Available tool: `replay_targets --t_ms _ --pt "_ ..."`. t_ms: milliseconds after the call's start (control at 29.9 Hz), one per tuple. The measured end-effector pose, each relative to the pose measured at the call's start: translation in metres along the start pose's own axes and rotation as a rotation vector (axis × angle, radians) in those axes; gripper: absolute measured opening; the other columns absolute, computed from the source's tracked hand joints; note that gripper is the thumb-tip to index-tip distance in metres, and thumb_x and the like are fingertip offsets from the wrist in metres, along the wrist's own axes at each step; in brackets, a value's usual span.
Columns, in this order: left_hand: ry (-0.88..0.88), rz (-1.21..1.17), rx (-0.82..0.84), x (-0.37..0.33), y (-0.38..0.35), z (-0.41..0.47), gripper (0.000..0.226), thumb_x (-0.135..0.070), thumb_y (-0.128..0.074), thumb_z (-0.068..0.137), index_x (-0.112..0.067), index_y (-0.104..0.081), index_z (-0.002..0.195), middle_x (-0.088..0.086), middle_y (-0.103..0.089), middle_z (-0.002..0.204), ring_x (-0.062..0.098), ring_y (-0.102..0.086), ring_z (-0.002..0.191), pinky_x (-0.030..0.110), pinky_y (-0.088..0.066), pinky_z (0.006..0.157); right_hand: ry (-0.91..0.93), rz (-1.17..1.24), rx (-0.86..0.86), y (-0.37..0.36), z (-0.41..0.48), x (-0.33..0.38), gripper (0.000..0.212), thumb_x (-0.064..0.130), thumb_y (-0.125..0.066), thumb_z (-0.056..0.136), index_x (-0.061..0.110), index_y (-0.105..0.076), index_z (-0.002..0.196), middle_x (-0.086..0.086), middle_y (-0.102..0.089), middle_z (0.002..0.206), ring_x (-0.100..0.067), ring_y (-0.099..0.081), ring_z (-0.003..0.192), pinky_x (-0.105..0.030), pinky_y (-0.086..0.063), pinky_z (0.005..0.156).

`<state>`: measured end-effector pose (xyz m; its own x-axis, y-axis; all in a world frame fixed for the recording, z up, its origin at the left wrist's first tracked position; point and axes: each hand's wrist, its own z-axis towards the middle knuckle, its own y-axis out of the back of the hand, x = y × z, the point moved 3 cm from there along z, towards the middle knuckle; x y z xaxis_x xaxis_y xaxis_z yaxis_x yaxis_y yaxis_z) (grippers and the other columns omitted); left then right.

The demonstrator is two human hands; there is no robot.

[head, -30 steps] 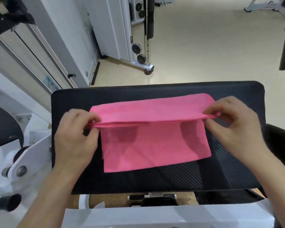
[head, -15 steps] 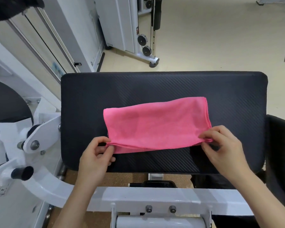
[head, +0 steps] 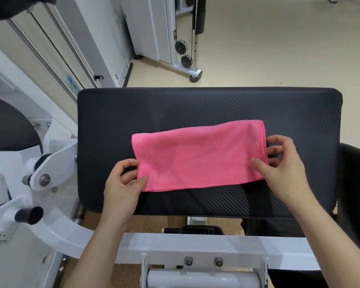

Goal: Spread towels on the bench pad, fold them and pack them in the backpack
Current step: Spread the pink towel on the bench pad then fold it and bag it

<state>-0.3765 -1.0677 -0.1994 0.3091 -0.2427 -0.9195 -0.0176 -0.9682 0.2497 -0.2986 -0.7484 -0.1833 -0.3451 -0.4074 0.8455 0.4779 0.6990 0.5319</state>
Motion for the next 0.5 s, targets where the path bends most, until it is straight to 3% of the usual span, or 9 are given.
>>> replay_targets --t_ms 167,301,402,502 --pt "-0.142 0.111 -0.023 0.011 0.001 -0.002 0.043 -0.001 -0.065 0.087 -0.042 -0.064 0.098 -0.014 -0.067 0.104 0.002 -0.062 0.096 0.025 -0.051 0.086 0.024 -0.151 0.025 -0.003 0.001 0.005 0.046 0.012 -0.072 0.083 0.029 -0.051 0.120 0.010 -0.058 0.090 -0.015 -0.060 0.080 -0.041 -0.052 0.079" --pt "-0.160 0.036 0.012 0.006 0.002 0.003 0.052 0.000 -0.069 0.083 -0.038 -0.056 0.115 -0.009 -0.067 0.107 0.009 -0.062 0.095 0.030 -0.050 0.083 0.010 -0.159 0.027 -0.003 0.002 0.013 0.044 0.027 -0.073 0.083 0.026 -0.049 0.121 0.011 -0.058 0.091 -0.012 -0.058 0.081 -0.035 -0.047 0.076" --pt "-0.157 -0.071 0.005 -0.012 0.004 0.016 0.049 -0.006 -0.071 0.084 -0.033 -0.052 0.122 -0.004 -0.067 0.110 0.010 -0.061 0.090 0.021 -0.049 0.076 0.019 -0.100 -0.053 0.000 0.015 0.025 0.039 0.034 -0.071 0.085 0.024 -0.053 0.119 0.006 -0.065 0.091 -0.009 -0.061 0.080 -0.033 -0.046 0.073" --pt "-0.127 -0.078 -0.018 -0.031 0.002 0.032 0.037 -0.017 -0.068 0.089 -0.026 -0.055 0.123 -0.007 -0.068 0.101 -0.004 -0.062 0.081 0.013 -0.045 0.064 -0.002 -0.018 -0.111 0.000 0.034 0.035 0.034 0.034 -0.068 0.086 0.024 -0.058 0.117 0.003 -0.069 0.089 -0.013 -0.064 0.081 -0.034 -0.049 0.076"
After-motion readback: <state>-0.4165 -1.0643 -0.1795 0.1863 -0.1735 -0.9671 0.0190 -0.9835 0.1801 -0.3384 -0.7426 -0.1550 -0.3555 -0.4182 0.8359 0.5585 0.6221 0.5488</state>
